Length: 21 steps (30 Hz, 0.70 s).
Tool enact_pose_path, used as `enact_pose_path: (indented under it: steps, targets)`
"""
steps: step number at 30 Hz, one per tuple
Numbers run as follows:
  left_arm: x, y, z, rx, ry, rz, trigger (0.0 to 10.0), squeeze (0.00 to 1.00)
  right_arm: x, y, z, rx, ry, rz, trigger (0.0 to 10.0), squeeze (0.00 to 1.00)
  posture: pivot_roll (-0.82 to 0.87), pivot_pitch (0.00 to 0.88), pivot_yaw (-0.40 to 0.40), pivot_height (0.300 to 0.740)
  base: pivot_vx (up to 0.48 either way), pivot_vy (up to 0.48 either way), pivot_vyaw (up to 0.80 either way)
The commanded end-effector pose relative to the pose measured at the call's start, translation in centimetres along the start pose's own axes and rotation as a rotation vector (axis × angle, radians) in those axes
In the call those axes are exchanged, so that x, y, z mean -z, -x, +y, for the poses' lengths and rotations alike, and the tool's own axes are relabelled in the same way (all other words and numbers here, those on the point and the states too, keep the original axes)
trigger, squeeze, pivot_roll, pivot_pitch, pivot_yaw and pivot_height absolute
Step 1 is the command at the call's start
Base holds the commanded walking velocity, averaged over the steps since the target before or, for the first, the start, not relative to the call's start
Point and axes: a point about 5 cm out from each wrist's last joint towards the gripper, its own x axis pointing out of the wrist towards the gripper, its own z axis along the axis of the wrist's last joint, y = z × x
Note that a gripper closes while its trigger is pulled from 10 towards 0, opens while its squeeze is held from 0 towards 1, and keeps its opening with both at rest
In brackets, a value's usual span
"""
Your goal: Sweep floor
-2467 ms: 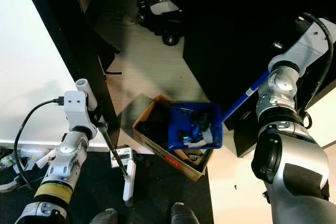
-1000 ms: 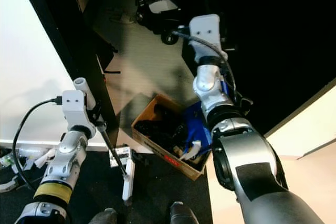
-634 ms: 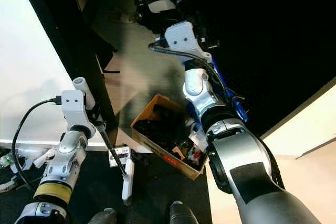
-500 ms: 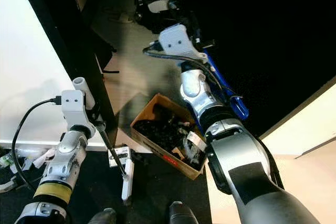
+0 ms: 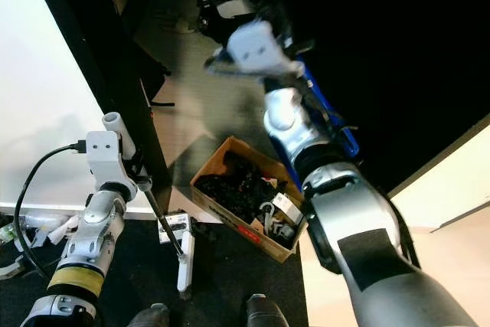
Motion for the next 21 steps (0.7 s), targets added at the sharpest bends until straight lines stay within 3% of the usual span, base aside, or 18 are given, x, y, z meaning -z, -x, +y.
enact_pose_path:
  steps: [1,2,3,4,5,6,7,9,11,12,15,21]
  targets:
    - [0.7,0.2,0.1,0.007,-0.007,0.027,10.0,0.0,0.0,-0.3,-0.5,-0.012,0.012,-0.007,10.0,0.0,0.0,0.084,-0.069,0.74,0.0,0.0,0.0]
    - [0.7,0.1,0.0,0.008,-0.006,0.026,10.0,0.0,0.5,-0.2,-1.0,0.01,-0.004,0.029,10.0,0.0,0.01,0.082,-0.07,0.74,0.0,0.0,0.0]
    - [0.5,0.0,-0.1,0.007,0.0,0.022,10.0,0.0,1.9,-0.4,-2.5,0.101,-0.089,0.166,10.0,0.0,0.01,0.078,-0.073,0.74,0.0,0.0,0.0]
    - [0.5,0.0,-0.1,0.007,0.0,0.022,10.0,0.0,1.9,-0.4,-2.5,0.101,-0.089,0.166,10.0,0.0,0.01,0.078,-0.073,0.74,0.0,0.0,0.0]
    - [0.5,0.0,-0.1,0.006,0.002,0.02,10.0,0.0,2.6,-0.5,-3.4,0.144,-0.142,0.239,10.0,0.0,0.01,0.077,-0.073,0.74,0.0,0.0,0.0]
    - [0.4,0.0,0.0,0.003,0.006,0.019,10.0,0.0,3.4,-0.6,-4.4,0.17,-0.204,0.318,10.0,0.0,0.02,0.074,-0.072,0.74,0.0,0.0,0.0]
    - [0.3,0.0,0.3,-0.006,0.013,0.015,10.0,0.0,4.4,-1.0,-6.2,0.189,-0.327,0.408,10.0,0.0,0.02,0.071,-0.068,0.74,0.0,0.0,0.0]
    - [0.3,0.0,0.4,-0.009,0.016,0.015,10.0,0.0,4.6,-1.1,-6.8,0.2,-0.359,0.423,10.0,0.0,0.02,0.071,-0.068,0.74,0.0,0.0,0.0]
    - [0.2,0.1,1.0,-0.018,0.003,0.012,10.0,0.0,4.8,-1.6,-9.2,0.251,-0.422,0.42,10.0,0.0,0.01,0.069,-0.059,0.74,0.0,0.0,0.0]
    - [0.2,0.1,1.0,-0.018,0.003,0.012,10.0,0.0,4.8,-1.6,-9.2,0.251,-0.422,0.42,10.0,0.0,0.01,0.069,-0.059,0.74,0.0,0.0,0.0]
    - [-0.5,0.1,2.4,-0.04,-0.028,-0.009,10.0,0.0,4.8,-2.0,-12.9,0.314,-0.486,0.387,10.0,0.0,0.01,0.068,-0.052,0.74,0.0,0.0,0.0]
    - [-1.5,-0.1,3.7,-0.063,-0.068,-0.032,10.0,0.0,5.5,-1.5,-14.4,0.257,-0.492,0.406,10.0,0.0,0.01,0.07,-0.047,0.74,0.0,0.0,0.0]
